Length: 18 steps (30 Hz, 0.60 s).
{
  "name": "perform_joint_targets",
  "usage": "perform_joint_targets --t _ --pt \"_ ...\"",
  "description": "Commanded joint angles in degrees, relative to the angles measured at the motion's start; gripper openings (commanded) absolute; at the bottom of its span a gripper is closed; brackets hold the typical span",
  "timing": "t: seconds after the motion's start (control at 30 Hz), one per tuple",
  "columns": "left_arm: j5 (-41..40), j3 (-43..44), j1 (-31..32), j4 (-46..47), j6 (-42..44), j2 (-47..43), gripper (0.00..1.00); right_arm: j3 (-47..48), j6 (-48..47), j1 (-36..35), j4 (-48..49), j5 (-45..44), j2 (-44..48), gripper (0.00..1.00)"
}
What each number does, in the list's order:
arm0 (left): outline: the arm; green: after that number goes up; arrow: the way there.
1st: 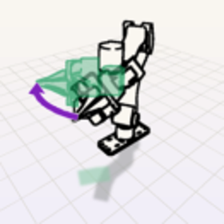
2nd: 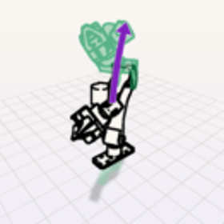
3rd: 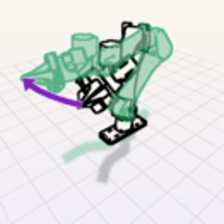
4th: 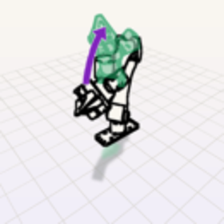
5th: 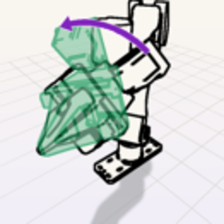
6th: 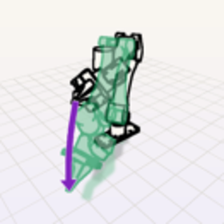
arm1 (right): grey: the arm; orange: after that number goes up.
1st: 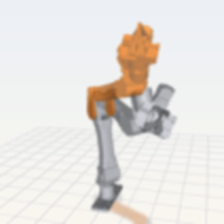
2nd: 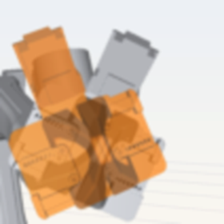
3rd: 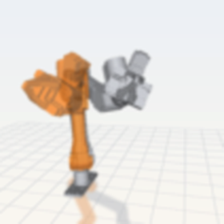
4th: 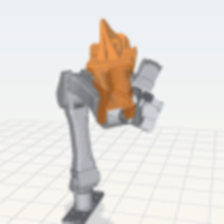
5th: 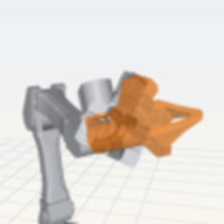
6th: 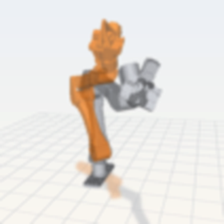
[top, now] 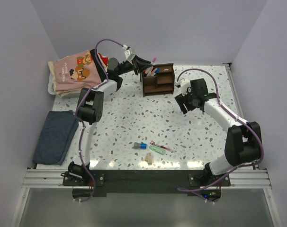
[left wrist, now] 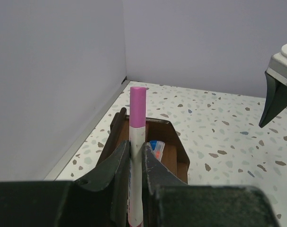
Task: Sort the stationery into containers
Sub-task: Place the pen in the storage box.
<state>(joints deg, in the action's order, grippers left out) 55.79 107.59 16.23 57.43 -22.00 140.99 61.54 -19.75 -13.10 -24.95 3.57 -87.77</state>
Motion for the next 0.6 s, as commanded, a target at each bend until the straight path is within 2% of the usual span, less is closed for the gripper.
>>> perform_joint_targets --t 0.0,0.27,0.57 --pt "-1.03 2.36 -1.11 5.59 -2.43 1.83 0.00 3.24 -1.43 0.01 -0.80 -1.02 -1.44 0.70" --pt "-1.12 3.24 -2.25 7.08 -3.31 4.47 0.00 5.26 -1.08 -0.26 -0.89 -0.67 -4.52 0.70" --pt "0.02 -6.60 -3.48 11.47 -5.33 0.26 0.05 4.73 -0.47 -1.49 0.34 -0.15 -6.01 0.70"
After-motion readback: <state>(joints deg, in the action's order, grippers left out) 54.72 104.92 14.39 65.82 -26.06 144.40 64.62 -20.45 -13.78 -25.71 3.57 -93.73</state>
